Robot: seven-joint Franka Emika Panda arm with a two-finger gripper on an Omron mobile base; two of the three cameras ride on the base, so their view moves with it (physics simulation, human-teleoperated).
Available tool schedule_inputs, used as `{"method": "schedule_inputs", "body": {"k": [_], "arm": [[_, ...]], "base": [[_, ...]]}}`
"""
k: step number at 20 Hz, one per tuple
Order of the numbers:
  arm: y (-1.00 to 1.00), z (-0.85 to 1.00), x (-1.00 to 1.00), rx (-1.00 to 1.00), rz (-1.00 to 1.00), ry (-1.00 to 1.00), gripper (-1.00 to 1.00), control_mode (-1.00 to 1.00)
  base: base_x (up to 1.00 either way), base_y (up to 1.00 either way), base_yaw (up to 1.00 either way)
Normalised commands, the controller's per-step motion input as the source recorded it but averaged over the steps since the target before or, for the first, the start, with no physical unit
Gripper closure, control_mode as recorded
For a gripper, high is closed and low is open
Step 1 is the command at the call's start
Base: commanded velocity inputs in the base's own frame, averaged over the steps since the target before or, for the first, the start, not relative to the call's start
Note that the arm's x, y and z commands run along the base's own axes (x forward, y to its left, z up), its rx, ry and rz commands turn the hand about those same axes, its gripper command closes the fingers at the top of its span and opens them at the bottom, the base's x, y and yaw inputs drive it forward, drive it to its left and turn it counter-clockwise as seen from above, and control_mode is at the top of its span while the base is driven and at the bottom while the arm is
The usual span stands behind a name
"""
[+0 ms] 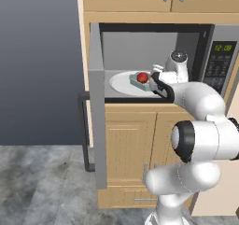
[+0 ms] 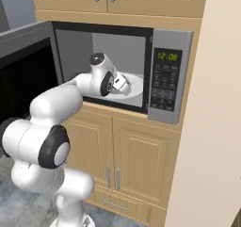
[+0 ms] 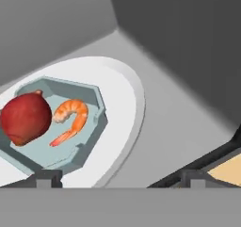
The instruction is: Place the tupperware containing the shrimp and onion meal in the microwave. Close the microwave door and press the start button to reheat the meal.
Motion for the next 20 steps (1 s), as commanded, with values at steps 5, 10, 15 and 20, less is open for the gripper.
{"method": "schedule_inputs", "body": {"k": [5,10,15,20], "arm": [[0.0,0.67,-1.0,-0.03,0.14,-0.02,-1.0,-1.0],[0.14,0.63,-1.0,-0.2,0.25,0.0,-1.0,-1.0],[0.36,0.3,-1.0,-0.29,0.24,0.0,-1.0,-1.0],[0.46,0.21,-1.0,-0.28,0.22,0.0,-1.0,-1.0]], "base": [[0.0,0.0,0.0],[0.0,0.0,0.0],[0.0,0.0,0.0],[0.0,0.0,0.0]]}}
